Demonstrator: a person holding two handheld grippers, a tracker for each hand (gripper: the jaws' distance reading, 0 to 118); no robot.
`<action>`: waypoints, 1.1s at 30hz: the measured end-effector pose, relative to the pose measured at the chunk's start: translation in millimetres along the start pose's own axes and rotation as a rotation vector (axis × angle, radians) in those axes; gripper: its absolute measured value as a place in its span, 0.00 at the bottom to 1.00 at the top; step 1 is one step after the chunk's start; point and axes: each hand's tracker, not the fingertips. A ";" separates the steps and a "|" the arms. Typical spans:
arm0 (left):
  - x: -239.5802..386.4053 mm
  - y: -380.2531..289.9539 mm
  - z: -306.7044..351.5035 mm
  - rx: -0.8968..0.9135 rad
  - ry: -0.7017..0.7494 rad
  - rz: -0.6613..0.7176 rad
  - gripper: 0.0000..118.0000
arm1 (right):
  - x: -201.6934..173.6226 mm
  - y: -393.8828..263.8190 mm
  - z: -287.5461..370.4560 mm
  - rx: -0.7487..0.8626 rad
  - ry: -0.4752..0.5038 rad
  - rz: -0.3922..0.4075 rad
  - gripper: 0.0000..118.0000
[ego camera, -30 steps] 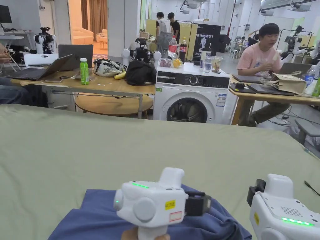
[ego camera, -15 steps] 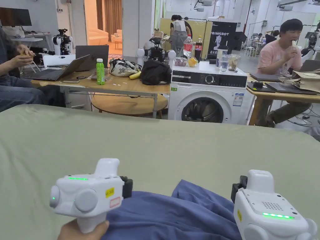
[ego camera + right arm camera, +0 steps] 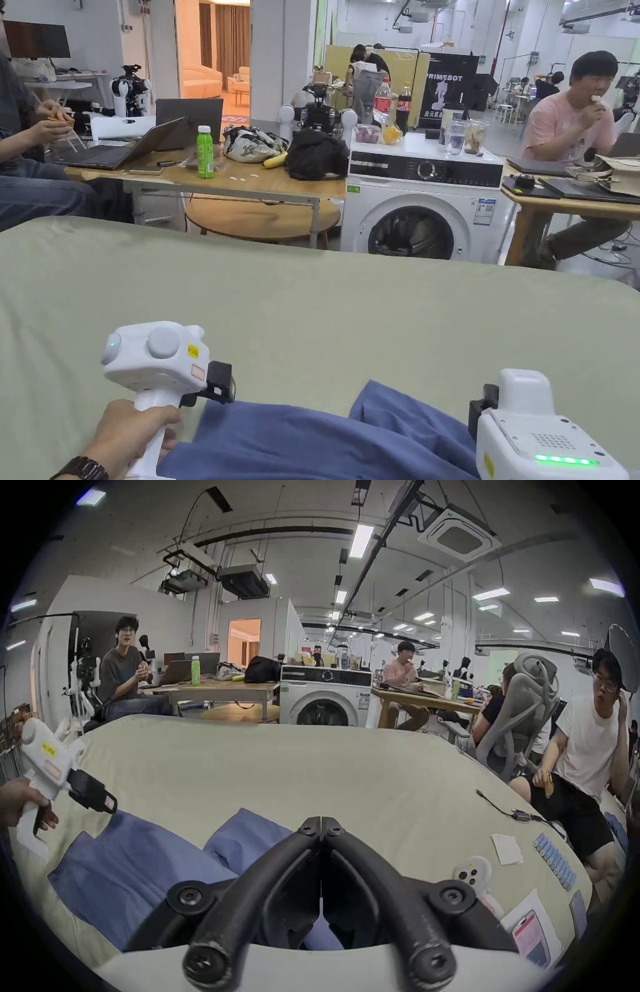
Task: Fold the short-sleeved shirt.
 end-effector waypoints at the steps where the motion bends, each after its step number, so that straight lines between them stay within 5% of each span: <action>1: 2.0 -0.7 -10.5 -0.012 0.027 -0.013 0.51 | 1.5 -1.0 -0.7 -0.006 0.000 0.002 0.00; 5: 10.8 -8.1 -45.9 -0.070 0.098 -0.069 0.45 | 14.4 -5.1 0.5 -0.038 -0.011 0.009 0.00; 7: 26.6 -15.6 -34.3 0.021 0.153 -0.129 0.09 | 22.7 -5.7 3.2 -0.044 -0.016 -0.003 0.00; 8: 35.0 -22.0 -32.6 0.036 0.134 -0.222 0.00 | 26.9 -5.2 3.7 -0.046 -0.023 -0.009 0.00; 10: 43.3 -30.3 -34.7 0.035 0.107 -0.293 0.00 | 35.5 -4.3 1.8 -0.048 -0.035 -0.013 0.00; 13: 32.6 -37.1 -19.9 0.071 0.015 -0.161 0.00 | 52.0 -0.6 -5.5 -0.079 -0.052 -0.053 0.00; 20: 14.3 -63.0 34.9 0.181 -0.070 -0.157 0.00 | 85.5 -1.7 -48.4 -0.278 0.008 -0.058 0.00; 22: 8.1 -69.5 49.2 0.211 -0.074 -0.134 0.00 | 88.4 -6.9 -68.4 -0.362 0.036 -0.047 0.18; 24: -0.3 -73.5 59.7 0.229 -0.082 -0.101 0.00 | 90.9 -16.3 -90.7 -0.448 0.048 -0.044 0.52; 25: -4.2 -75.6 64.0 0.233 -0.090 -0.096 0.00 | 90.8 -22.8 -102.6 -0.504 0.053 -0.049 0.55; 31: -9.2 -83.6 68.6 0.224 -0.077 -0.082 0.00 | 84.8 -59.1 -139.9 -0.660 0.079 -0.042 0.54; 33: -8.1 -85.4 67.9 0.218 -0.071 -0.085 0.00 | 82.9 -58.7 -131.5 -0.610 0.055 -0.026 0.38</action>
